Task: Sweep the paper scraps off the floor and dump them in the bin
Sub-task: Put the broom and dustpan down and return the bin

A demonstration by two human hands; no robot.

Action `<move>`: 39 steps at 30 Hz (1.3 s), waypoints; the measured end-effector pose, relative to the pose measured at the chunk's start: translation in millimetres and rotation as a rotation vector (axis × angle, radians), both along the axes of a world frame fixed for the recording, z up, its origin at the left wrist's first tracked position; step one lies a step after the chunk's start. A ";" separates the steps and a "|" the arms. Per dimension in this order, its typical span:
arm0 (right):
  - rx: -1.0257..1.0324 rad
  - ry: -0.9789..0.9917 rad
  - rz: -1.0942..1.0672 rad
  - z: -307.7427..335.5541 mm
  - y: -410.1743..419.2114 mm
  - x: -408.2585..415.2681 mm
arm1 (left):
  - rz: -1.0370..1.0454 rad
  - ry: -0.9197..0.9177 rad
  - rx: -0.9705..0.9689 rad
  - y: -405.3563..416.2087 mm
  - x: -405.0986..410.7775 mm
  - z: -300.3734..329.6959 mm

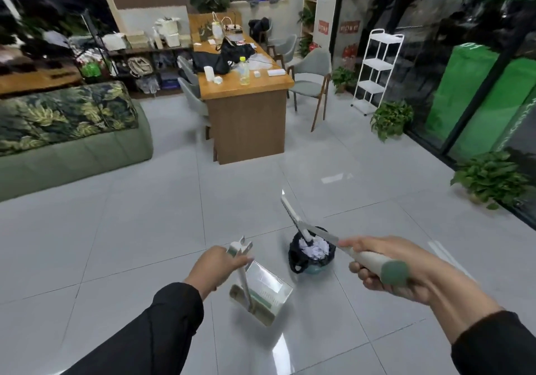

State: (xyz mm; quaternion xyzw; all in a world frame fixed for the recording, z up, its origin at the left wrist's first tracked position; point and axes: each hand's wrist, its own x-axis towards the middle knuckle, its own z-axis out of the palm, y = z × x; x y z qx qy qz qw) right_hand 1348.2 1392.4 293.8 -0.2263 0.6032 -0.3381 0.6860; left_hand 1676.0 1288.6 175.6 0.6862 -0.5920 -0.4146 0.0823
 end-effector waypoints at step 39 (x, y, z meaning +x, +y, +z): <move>-0.595 0.120 -0.280 -71.7 -424.8 165.0 | -0.251 -0.551 -0.178 -293.5 -59.1 4.5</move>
